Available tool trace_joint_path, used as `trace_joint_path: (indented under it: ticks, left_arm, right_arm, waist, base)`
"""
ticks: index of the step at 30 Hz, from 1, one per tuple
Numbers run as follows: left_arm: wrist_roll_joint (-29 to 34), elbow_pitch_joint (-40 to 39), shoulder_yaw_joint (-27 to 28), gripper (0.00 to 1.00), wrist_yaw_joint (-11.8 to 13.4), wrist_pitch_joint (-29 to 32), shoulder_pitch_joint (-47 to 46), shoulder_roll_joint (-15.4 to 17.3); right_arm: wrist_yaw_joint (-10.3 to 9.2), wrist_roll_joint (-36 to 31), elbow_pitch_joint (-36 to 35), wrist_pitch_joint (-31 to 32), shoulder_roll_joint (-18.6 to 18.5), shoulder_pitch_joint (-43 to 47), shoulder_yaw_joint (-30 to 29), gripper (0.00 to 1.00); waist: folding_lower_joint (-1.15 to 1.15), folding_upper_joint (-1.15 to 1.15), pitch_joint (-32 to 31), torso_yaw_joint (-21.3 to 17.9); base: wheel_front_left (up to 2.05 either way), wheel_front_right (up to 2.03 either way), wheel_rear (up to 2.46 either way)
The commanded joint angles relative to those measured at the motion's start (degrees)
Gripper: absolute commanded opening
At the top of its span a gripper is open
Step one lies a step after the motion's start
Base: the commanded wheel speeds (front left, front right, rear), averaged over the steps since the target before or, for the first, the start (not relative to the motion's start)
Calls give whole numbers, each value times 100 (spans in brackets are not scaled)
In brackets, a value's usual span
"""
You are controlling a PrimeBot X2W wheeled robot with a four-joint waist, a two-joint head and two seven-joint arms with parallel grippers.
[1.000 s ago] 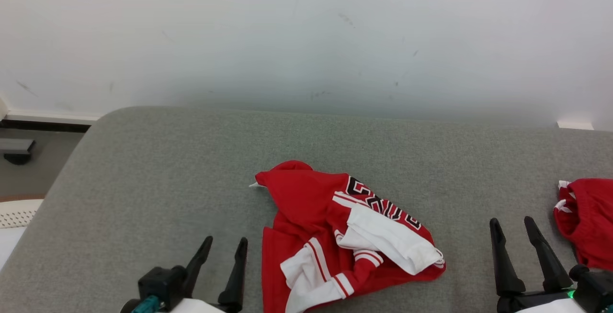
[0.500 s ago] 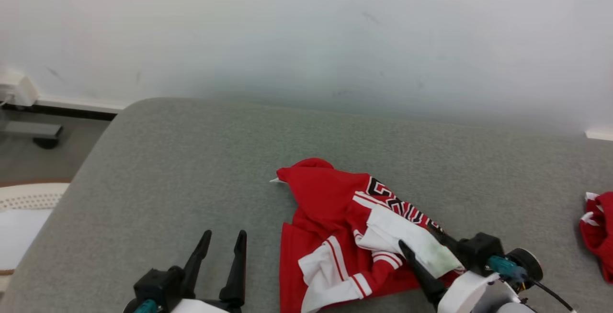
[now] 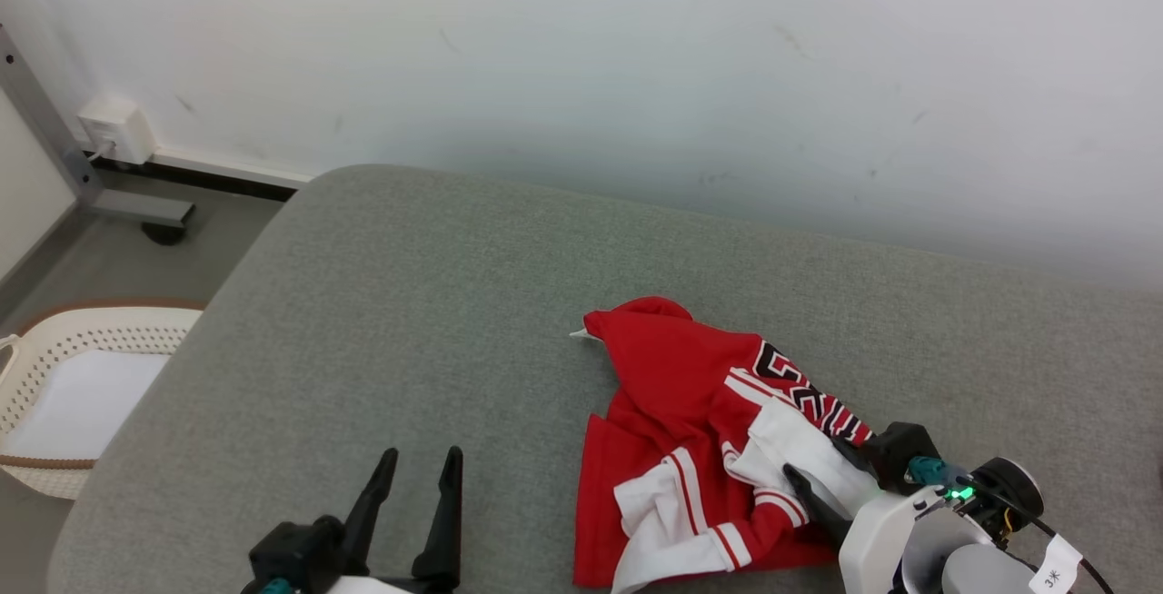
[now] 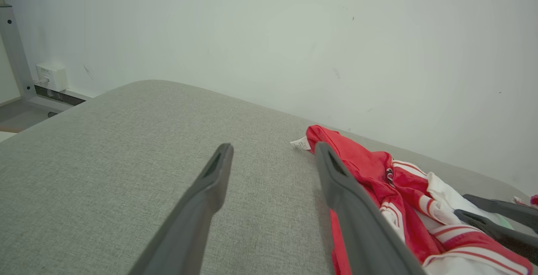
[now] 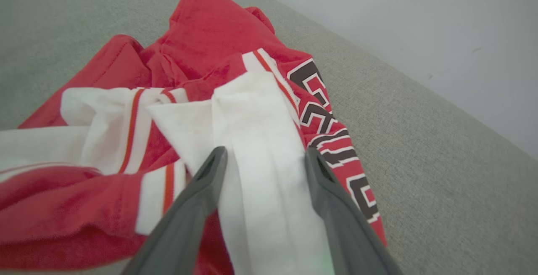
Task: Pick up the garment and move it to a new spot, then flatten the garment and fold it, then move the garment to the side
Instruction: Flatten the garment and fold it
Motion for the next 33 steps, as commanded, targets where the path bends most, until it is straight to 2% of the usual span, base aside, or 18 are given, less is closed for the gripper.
trace_joint_path:
  ticks: [1, 2, 3, 8, 12, 18, 25, 30, 31, 32, 33]
  left_arm:
    - [109, 25, 53, 100, -52, -10, 32, -43]
    - [136, 39, 85, 100, -86, -9, 33, -59]
    - [154, 49, 107, 100, -104, -10, 38, -73]
    - [225, 113, 257, 100, -206, -9, 93, -135]
    - [293, 104, 332, 100, -275, -10, 55, -179]
    - [346, 18, 385, 100, -346, -10, -180, -245]
    - [369, -88, 422, 100, -399, -10, -475, -282]
    - [359, -75, 451, 100, -424, -10, -553, -292]
    - [332, -57, 439, 100, -421, -10, -559, -294]
    - [310, -36, 424, 100, -422, -10, -559, -293]
    - [302, -9, 417, 100, -422, -10, -549, -291]
  right_arm:
    - [-14, 116, 100, -132, -17, -122, 48, 54]
    - [-14, 165, 148, -211, -13, -154, 59, 16]
    - [-14, 227, 201, -275, -22, -189, 55, 0]
    - [-14, 684, 337, -618, -88, -426, -172, 0]
    - [-14, 1018, 368, -759, -283, -709, -405, 0]
    - [-14, 1443, 452, -815, -766, -1321, -869, 0]
    - [-14, 1473, 1238, -795, -1291, -1967, -1658, 0]
    - [-14, 1507, 1938, -948, -1302, -2126, -2133, 0]
    - [-14, 1500, 2062, -971, -1265, -2134, -2183, 29]
    - [-14, 1489, 2220, -986, -1227, -2117, -2231, 82]
    - [-14, 1445, 2354, -981, -1179, -2084, -2239, 100]
  waist:
    - [0, 0, 14, 29]
    - [0, 0, 19, 41]
    - [0, 0, 26, 49]
    - [0, 0, 59, 28]
    - [0, 0, 206, -10]
    - [0, 0, 812, -43]
    - [0, 0, 1521, 49]
    - [0, 0, 1650, 59]
    - [0, 0, 1630, 47]
    - [0, 0, 1593, 32]
    - [0, 0, 1543, 15]
  base:
    - [0, 0, 0]
    - [0, 0, 0]
    - [0, 0, 0]
    - [0, 0, 0]
    - [0, 0, 0]
    - [0, 0, 0]
    - [0, 0, 0]
    - [0, 0, 0]
    - [0, 0, 0]
    - [0, 0, 0]
    - [0, 0, 0]
